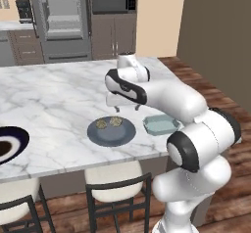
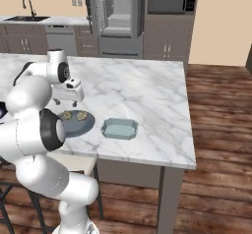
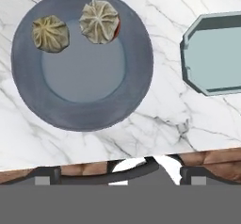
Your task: Place two dumplings into each of the tupperware containers and then place the containers in the fridge.
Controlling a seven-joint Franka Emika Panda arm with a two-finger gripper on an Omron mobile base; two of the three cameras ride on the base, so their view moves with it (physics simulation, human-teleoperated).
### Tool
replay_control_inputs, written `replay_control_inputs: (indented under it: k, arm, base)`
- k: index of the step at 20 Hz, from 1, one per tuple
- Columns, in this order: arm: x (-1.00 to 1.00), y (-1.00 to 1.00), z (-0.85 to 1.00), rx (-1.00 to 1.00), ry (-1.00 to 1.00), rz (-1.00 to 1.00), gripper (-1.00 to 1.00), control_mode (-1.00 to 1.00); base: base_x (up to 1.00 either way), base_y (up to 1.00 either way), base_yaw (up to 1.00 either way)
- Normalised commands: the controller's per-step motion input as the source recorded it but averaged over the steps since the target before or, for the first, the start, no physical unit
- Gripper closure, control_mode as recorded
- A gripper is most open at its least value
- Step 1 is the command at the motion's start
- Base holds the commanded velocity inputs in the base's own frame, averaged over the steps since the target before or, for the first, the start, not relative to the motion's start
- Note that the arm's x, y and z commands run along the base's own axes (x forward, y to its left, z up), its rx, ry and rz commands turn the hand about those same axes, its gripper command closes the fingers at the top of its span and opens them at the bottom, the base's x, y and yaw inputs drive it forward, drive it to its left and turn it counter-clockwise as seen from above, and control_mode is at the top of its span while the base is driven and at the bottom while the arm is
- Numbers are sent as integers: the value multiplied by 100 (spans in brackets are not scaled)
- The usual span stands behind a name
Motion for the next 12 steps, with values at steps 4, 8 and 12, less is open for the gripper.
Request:
replay_control_inputs:
  k: [4,8,12]
  arm:
    - [1,21,-15,0,3,0,-100,-100]
    - [2,16,-20,0,1,0,-100,-100]
    - [13,1,-28,0,1,0,-100,-100]
  base:
    - [0,0,0]
    - [0,0,0]
    - [0,0,0]
